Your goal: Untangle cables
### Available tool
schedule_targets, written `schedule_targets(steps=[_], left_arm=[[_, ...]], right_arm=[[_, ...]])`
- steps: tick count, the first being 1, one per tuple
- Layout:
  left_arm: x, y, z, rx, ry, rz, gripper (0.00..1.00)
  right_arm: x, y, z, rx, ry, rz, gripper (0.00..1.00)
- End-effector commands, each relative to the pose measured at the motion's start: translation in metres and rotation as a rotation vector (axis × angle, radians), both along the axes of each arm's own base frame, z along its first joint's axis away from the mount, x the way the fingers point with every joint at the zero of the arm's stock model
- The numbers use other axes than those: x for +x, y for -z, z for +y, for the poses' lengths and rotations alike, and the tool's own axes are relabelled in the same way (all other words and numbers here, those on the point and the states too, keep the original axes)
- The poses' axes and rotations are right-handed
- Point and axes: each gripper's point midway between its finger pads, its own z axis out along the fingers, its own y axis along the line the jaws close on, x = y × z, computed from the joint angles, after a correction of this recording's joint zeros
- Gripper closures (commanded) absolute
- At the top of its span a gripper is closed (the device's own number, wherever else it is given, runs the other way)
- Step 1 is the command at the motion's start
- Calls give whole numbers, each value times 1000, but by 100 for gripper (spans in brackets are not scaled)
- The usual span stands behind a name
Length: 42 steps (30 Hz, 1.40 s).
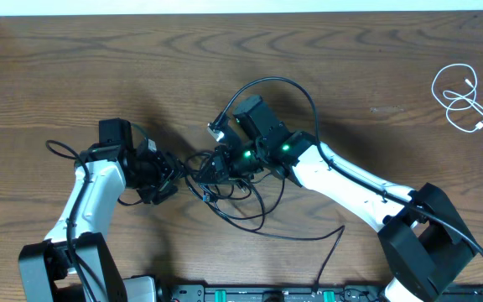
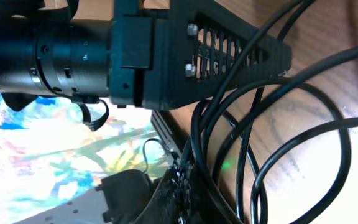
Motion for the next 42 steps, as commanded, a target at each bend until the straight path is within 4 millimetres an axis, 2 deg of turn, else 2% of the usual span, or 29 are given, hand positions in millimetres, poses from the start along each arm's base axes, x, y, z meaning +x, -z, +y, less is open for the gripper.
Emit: schedule_targets(steps=[1,13,21,22,28,32,38,42], left_arm=[[-2,-12,-21,-142,23,-14,39],[2,-14,-22,-158,-7,-9,39],[1,-14,-22,-166,-42,17,39],[1,-14,-22,-168,-50,23,44],[1,-14,-22,-169,-52,25,90],[2,-14,-22,-168,-54,25,92],[2,-11,-18,-139,-52,20,92],[2,-10,-17,-129,-53,22,92]], right_arm=[[-4,-5,2,6,10,74,99],[-10,-7,4,19,-13,86,99],[-4,1,4,-22,25,49,98],[-4,4,3,-35,32,43,98],[-4,29,-5,-179,102,25,98],[-2,36,-7,-218,103,-40,94],[-1,39,-10,-218,51,-123,76],[-8,46,-14,-248,15,-137,73]])
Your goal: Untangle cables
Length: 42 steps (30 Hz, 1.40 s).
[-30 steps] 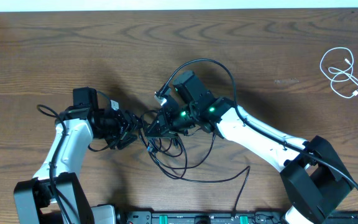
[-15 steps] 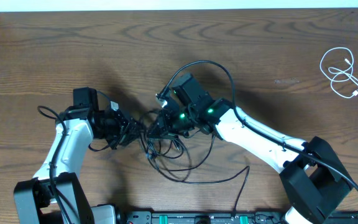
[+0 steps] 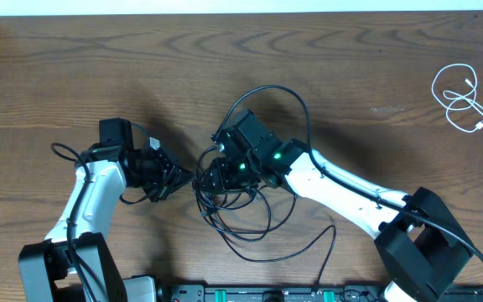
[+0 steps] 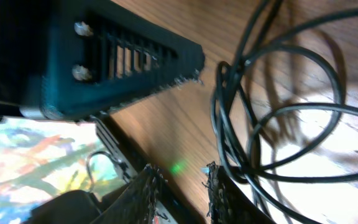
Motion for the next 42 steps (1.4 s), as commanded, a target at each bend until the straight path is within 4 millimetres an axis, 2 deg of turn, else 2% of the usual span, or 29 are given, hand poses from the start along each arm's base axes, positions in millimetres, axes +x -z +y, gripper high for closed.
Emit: schedule_targets(steps=[1,14,20,28,30,32,33,34,35,37,42], left_arm=[[-3,3,1,13,3,8,92],[-7,4,0,10,6,28,92],[-8,11,8,71,-1,39,92],[-13,16,11,89,-2,55,92],[-15,18,10,88,-1,63,92],[-18,20,10,87,-1,71,91],[-20,22,10,86,-1,78,83],[-21,22,9,86,-1,81,83],[-22,23,9,85,-1,82,79],[-22,24,9,86,-1,82,78],[-21,24,9,86,-1,77,75]], right_arm=[[-3,7,-2,-28,-51,-58,73],[-18,56,-1,-133,-93,-9,82],[-35,43,13,4,-240,-12,89],[-35,43,14,19,-269,-35,90],[-34,46,14,13,-266,-37,85],[-29,53,12,-28,-246,-62,69],[-25,60,6,-76,-225,-81,64],[-25,61,5,-87,-222,-80,62],[-25,61,5,-86,-222,-79,55],[-25,61,4,-89,-223,-77,55],[-26,61,4,-86,-226,-74,71]])
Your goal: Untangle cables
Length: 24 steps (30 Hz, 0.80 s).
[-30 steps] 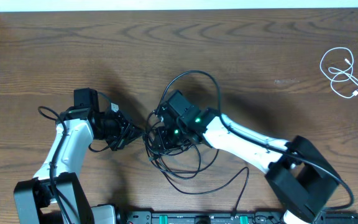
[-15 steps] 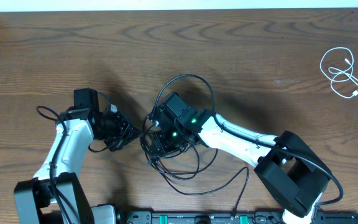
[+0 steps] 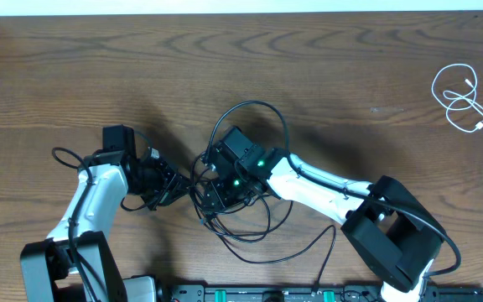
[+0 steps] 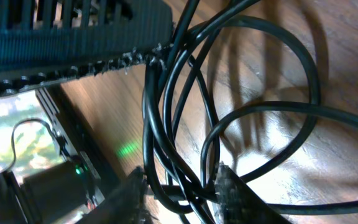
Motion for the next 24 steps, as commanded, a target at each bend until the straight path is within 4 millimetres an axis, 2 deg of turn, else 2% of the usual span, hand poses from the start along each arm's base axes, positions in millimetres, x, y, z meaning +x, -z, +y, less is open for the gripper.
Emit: schedule_targets(steps=[1,4,9,12,14,24], left_arm=[[-3,4,1,14,4,7,75],[-3,4,1,14,4,8,73],[-3,4,1,14,4,8,71],[-3,4,1,14,4,9,68],[-4,4,0,13,6,12,68],[-7,4,-13,15,61,10,68]], right_arm=[[-4,4,2,-3,-19,2,74],[-14,-4,8,55,-70,29,77],[-27,-19,17,158,-146,75,77],[-26,-19,17,157,-147,70,86],[-27,-19,17,162,-157,60,89],[-29,0,19,162,-178,88,89]])
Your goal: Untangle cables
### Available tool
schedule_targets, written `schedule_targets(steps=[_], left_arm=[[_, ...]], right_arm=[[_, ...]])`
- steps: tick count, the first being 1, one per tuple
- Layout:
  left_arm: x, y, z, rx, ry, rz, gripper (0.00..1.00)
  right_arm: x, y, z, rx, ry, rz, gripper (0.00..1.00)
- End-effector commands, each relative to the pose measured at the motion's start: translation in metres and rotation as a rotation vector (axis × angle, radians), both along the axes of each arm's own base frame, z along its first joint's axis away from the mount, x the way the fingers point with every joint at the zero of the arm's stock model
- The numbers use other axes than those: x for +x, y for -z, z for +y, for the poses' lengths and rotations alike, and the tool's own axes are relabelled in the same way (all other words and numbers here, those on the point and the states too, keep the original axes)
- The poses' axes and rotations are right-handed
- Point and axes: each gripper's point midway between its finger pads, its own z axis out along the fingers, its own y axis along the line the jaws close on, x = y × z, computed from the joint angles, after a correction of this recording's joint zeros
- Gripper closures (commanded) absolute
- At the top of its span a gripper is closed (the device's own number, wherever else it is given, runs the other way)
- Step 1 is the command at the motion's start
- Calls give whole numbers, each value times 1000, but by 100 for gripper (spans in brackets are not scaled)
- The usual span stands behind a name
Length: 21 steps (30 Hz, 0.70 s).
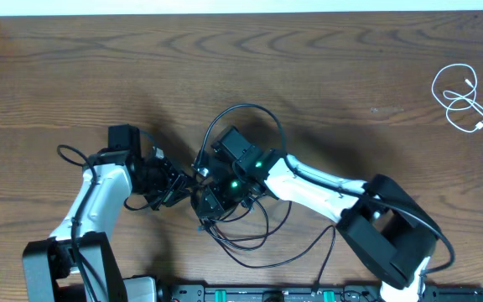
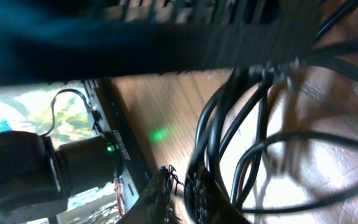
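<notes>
A tangle of black cables lies at the table's middle front, with one big loop arching behind my right wrist. My left gripper reaches in from the left and appears shut on strands at the tangle's left end; its dark ribbed finger fills the top of the right wrist view, with strands bunched at its tip. My right gripper meets it from the right. Its jaws stand almost together, and a cable bundle runs down against the right fingertip.
A small white cable lies coiled at the far right of the wooden table. A black equipment rail with green lights runs along the front edge. The left arm's own wire loops out to its left.
My right jaws, which stood wide apart around several strands, have closed to a narrow gap on the bundle. The left gripper has shifted slightly right, closer to the right one.
First both grippers sat at the tangle with the big loop reaching far right. Then my right jaws stood a little apart beside the strands. Later they were spread wide around them, further left. Now they are nearly together on the bundle and the loop is smaller.
</notes>
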Motion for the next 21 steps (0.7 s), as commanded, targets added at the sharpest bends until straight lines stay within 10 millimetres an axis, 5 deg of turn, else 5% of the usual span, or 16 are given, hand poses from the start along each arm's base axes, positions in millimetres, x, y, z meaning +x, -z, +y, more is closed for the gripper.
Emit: schedule_targets(steps=[1,12,21], left_arm=[[-5,3,-5,9,25,8,68],[0,6,-3,39,14,-1,76],[0,7,-2,49,11,2,76]], right_arm=[[-12,11,4,26,-54,54,90],[-17,8,12,99,-92,92,98],[-12,-48,20,303,-149,70,99]])
